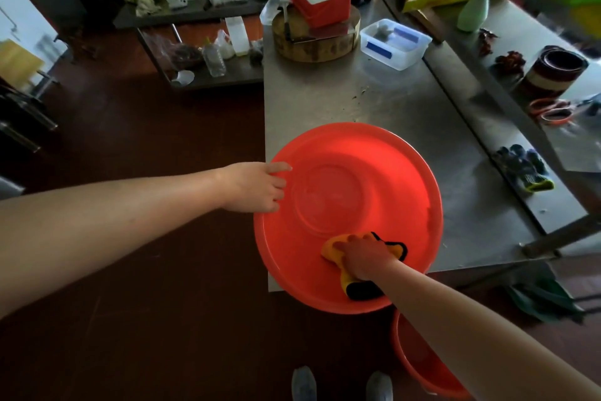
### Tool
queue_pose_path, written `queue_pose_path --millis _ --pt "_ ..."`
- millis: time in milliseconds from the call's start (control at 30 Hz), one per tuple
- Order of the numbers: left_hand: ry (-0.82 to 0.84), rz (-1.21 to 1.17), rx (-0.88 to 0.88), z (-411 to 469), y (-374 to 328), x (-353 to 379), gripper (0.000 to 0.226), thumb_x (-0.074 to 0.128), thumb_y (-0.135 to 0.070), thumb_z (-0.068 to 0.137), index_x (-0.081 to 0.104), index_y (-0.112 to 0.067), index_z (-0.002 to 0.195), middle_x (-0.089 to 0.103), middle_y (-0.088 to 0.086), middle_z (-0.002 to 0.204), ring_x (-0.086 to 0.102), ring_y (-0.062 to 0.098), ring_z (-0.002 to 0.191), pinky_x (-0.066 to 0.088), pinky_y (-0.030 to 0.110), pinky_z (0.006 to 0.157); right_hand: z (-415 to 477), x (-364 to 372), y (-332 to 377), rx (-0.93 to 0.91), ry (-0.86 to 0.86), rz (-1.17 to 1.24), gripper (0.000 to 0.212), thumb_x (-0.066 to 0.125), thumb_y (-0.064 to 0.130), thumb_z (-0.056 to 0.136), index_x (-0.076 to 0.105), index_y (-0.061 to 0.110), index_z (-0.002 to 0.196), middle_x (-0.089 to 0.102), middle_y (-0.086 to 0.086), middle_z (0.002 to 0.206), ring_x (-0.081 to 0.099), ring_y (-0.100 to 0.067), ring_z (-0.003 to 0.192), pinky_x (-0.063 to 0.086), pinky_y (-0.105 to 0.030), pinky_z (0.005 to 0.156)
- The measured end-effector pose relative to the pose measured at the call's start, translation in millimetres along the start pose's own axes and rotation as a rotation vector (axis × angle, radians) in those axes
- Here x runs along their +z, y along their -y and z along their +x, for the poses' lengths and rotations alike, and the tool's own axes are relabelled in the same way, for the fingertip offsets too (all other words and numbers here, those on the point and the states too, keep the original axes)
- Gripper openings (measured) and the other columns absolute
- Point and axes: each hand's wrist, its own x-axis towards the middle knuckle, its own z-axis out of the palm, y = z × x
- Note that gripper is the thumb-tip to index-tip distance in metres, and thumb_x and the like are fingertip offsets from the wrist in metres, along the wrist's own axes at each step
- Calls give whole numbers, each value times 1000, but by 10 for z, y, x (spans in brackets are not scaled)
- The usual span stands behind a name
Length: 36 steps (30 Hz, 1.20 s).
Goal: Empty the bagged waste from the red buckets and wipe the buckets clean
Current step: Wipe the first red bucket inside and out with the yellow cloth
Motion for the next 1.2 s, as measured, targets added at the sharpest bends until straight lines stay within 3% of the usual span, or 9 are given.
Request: queue_pose_path --millis 167,400,500,600,667,800,900,1067,1200 --pt "19 32 -93 129 -289 -63 30 55 -9 95 66 -19 121 64 7 123 46 35 131 -9 63 120 42 122 40 -11 2 50 51 32 26 104 30 42 153 38 -7 151 40 -41 132 44 -54 102" --pt "66 -2 -105 61 -317 -25 30 54 -9 95 68 -25 115 65 -1 113 46 33 130 -12 67 117 11 132 -45 -102 27 80 54 35 26 104 29 51 151 34 -4 155 42 -40 137 44 -52 105" --pt "99 -13 -127 85 -227 -53 32 52 -8 95 69 -25 116 65 -1 116 45 32 131 -13 62 119 -93 83 6 -147 116 48 56 28 63 97 29 47 151 27 -5 161 32 -36 145 34 -54 112" --pt "110 -16 -156 142 -127 -80 34 53 -8 94 68 -25 119 64 -3 120 43 29 134 -12 60 120 -329 -41 16 -141 173 30 103 20 102 64 23 48 151 16 -5 165 20 -37 149 28 -59 113" --pt "124 -19 -167 168 -71 -94 35 52 -8 95 67 -26 120 64 -4 122 43 28 135 -16 58 119 -498 -96 -25 -172 171 2 115 27 108 51 22 50 150 10 -1 166 17 -38 150 28 -61 111" --pt "150 6 -170 209 1 -106 36 57 -13 95 64 -31 126 62 -6 128 39 26 139 -10 59 122 -732 -88 -78 -249 139 -161 116 52 97 58 11 48 154 -5 3 168 13 -39 150 37 -63 104" --pt "136 11 -170 224 39 -109 38 58 -16 96 61 -33 129 60 -6 130 37 26 141 -5 60 122 -800 24 -27 -243 -26 -315 98 69 67 77 14 42 155 5 -6 165 27 -42 141 47 -56 96" --pt "161 -21 -254 244 -113 -101 36 56 -21 99 59 -31 133 58 0 132 38 32 138 -11 69 117 -825 144 -31 -250 -175 -327 83 69 49 85 24 33 152 24 -9 154 41 -42 126 49 -55 92" --pt "148 -179 -297 285 -636 -135 58 65 -35 87 51 -29 142 57 9 134 42 37 135 -10 74 112 -788 89 -125 -235 -239 -245 81 66 50 86 22 36 153 29 -7 150 45 -41 123 52 -54 87"
